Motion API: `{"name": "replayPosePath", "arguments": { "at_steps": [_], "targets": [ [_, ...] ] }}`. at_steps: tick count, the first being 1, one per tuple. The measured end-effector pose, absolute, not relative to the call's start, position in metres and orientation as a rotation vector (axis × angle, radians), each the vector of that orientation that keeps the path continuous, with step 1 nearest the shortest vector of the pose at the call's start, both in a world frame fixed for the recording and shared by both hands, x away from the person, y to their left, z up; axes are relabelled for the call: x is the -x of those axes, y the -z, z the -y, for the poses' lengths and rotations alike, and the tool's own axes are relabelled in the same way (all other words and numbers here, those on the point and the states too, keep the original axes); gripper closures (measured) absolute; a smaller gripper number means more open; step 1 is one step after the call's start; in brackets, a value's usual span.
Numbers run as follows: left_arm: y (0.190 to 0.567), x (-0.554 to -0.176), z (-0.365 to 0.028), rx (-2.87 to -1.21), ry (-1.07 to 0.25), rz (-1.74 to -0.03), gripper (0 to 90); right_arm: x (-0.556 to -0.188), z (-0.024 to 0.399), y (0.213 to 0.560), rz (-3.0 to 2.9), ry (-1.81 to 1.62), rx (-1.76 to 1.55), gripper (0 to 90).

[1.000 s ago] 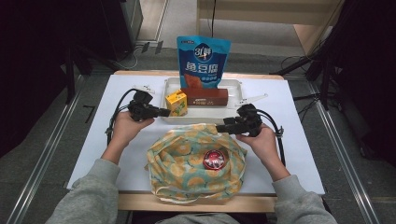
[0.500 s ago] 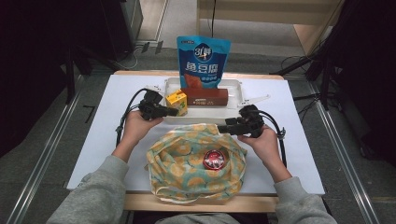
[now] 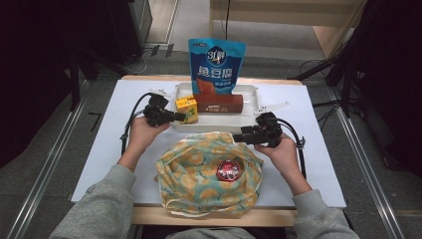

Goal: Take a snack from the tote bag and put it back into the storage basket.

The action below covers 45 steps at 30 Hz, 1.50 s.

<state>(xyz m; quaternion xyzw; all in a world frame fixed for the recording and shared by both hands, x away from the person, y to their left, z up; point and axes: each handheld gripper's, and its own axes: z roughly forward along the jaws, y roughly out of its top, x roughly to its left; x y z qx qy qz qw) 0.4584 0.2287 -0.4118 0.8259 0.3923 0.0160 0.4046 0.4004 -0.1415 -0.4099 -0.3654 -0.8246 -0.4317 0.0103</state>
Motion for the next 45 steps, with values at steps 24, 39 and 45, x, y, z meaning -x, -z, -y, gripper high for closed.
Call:
{"name": "replayPosePath", "arguments": {
  "at_steps": [24, 39, 45],
  "targets": [
    [0.402, -0.451, -0.244, -2.051, 0.051, -0.991, 66.4, -0.399, 0.144, 0.404, 2.573, 1.371, 1.134, 44.2],
    [0.394, -0.435, -0.247, -2.056, 0.11, -0.978, 50.7, -0.395, 0.15, 0.392, 2.573, 1.395, 1.138, 45.5],
    [0.391, -0.428, -0.247, -2.054, 0.12, -0.97, 47.5, -0.391, 0.152, 0.387, 2.566, 1.392, 1.142, 47.6]
  ]
}}
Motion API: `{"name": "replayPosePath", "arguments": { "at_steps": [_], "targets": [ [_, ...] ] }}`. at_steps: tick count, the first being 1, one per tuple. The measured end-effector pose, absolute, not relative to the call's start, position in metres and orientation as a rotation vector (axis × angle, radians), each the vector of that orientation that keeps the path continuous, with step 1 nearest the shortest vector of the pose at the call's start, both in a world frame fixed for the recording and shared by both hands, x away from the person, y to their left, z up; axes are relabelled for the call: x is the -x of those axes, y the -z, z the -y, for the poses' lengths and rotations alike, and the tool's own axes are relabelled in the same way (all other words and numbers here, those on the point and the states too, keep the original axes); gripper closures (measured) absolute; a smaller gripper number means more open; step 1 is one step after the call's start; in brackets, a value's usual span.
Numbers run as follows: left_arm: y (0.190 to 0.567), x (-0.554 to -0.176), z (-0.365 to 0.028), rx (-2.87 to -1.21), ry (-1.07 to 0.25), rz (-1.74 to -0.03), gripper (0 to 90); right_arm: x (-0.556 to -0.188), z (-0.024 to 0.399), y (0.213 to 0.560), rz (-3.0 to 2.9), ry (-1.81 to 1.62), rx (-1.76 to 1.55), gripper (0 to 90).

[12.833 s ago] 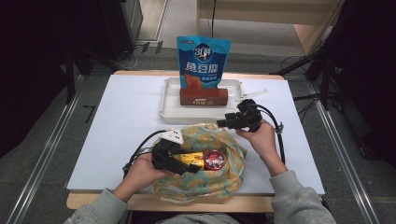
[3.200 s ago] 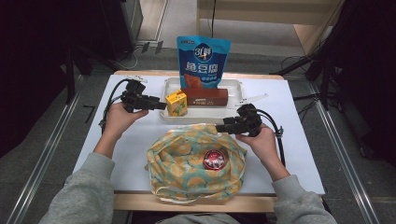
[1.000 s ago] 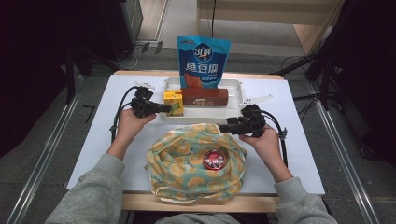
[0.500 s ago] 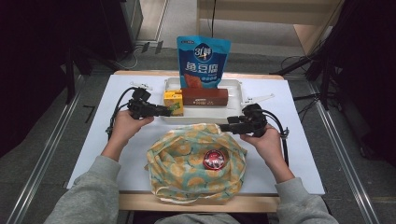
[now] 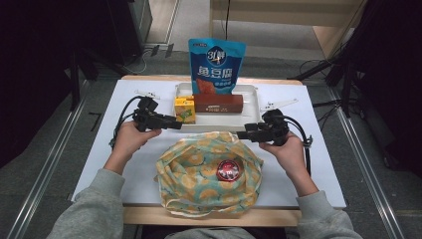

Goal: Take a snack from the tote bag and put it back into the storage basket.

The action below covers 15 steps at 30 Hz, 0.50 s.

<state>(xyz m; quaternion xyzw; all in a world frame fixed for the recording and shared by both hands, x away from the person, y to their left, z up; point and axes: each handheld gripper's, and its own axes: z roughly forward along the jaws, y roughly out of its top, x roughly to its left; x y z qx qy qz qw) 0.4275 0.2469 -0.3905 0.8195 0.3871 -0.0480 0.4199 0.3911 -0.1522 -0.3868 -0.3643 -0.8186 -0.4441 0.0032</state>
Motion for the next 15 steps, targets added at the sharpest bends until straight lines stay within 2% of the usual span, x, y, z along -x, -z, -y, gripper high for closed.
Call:
{"name": "replayPosePath", "arguments": {
  "at_steps": [15],
  "targets": [
    [0.386, -0.413, -0.258, -2.039, 0.109, -0.975, 45.0, -0.375, 0.154, 0.369, 2.582, 1.383, 1.104, 52.7]
  ]
}}
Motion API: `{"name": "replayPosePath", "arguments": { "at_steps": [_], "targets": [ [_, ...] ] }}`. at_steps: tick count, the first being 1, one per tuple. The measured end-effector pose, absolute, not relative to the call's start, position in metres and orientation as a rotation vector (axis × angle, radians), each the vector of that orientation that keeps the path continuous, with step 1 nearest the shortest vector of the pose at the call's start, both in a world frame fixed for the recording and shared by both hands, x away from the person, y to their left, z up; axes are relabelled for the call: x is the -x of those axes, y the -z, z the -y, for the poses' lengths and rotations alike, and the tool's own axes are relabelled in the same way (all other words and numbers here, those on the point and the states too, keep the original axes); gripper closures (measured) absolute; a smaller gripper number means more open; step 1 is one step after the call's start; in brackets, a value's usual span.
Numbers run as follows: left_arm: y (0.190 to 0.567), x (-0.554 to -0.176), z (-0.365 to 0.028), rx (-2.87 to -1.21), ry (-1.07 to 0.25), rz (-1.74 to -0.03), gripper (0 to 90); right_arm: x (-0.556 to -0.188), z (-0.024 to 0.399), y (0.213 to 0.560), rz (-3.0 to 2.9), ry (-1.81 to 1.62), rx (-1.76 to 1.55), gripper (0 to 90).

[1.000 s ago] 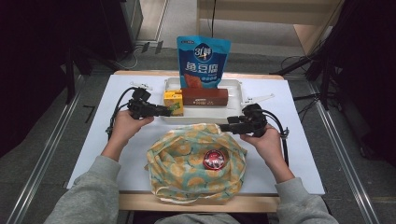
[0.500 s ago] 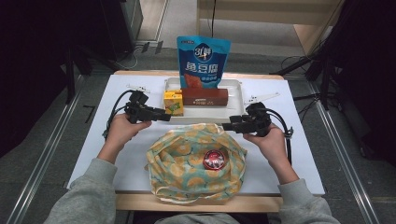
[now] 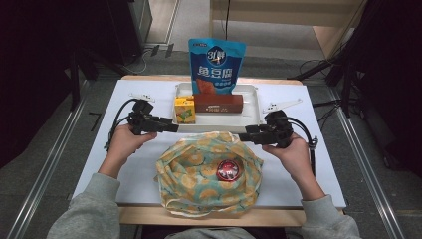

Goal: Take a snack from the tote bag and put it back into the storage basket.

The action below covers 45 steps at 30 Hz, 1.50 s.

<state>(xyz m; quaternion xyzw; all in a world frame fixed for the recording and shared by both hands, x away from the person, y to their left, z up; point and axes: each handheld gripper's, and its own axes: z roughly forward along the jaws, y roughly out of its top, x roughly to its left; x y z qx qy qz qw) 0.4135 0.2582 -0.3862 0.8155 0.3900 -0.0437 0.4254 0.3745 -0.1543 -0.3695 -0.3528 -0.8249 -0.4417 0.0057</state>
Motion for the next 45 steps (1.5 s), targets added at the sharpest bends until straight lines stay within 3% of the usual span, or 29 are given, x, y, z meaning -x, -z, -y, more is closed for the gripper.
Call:
{"name": "replayPosePath", "arguments": {
  "at_steps": [34, 45],
  "targets": [
    [0.39, -0.4, -0.272, -2.023, 0.092, -0.983, 43.6, -0.327, 0.138, 0.374, 2.63, 1.336, 0.935, 68.2],
    [0.39, -0.4, -0.272, -2.026, 0.093, -0.986, 43.2, -0.319, 0.125, 0.393, 2.646, 1.297, 0.909, 60.7]
  ]
}}
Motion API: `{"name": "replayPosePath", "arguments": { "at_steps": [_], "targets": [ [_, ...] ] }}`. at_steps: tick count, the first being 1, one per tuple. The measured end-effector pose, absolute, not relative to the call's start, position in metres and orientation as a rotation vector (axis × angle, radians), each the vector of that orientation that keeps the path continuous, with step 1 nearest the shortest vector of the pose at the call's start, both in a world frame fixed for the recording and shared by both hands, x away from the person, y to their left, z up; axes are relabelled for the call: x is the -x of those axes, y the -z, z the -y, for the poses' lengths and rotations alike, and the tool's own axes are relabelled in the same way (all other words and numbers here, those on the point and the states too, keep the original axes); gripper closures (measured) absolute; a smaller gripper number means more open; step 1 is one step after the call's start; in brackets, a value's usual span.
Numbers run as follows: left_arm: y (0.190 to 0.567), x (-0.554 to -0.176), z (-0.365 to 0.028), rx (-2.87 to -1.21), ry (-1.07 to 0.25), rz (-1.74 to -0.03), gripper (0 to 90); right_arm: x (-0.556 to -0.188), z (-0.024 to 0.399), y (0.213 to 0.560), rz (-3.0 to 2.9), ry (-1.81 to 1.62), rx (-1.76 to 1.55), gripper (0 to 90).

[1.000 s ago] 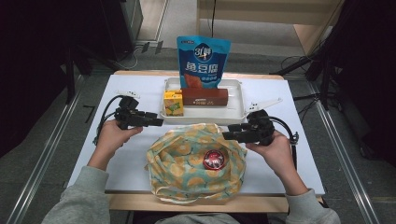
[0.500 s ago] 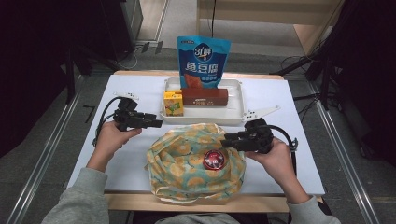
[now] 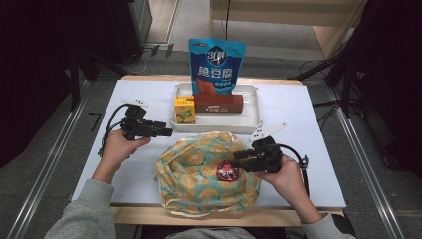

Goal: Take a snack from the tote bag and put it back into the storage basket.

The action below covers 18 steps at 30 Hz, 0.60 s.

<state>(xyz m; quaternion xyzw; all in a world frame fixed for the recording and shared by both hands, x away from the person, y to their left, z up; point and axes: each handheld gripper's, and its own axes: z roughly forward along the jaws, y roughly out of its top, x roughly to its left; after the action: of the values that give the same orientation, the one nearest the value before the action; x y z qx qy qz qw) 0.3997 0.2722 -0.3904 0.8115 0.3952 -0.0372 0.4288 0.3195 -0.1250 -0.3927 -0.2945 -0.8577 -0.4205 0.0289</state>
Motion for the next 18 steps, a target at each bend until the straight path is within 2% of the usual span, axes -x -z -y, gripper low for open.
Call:
{"name": "replayPosePath", "arguments": {
  "at_steps": [3, 10, 18],
  "targets": [
    [0.39, -0.4, -0.273, -2.023, 0.098, -0.983, 43.3, -0.317, 0.122, 0.397, 2.655, 1.297, 0.907, 61.0],
    [0.39, -0.4, -0.275, -2.02, 0.097, -0.987, 43.4, -0.315, 0.116, 0.405, 2.68, 1.289, 0.904, 54.3],
    [0.391, -0.401, -0.276, -2.014, 0.099, -0.995, 43.3, -0.313, 0.111, 0.412, 2.704, 1.268, 0.913, 38.6]
  ]
}}
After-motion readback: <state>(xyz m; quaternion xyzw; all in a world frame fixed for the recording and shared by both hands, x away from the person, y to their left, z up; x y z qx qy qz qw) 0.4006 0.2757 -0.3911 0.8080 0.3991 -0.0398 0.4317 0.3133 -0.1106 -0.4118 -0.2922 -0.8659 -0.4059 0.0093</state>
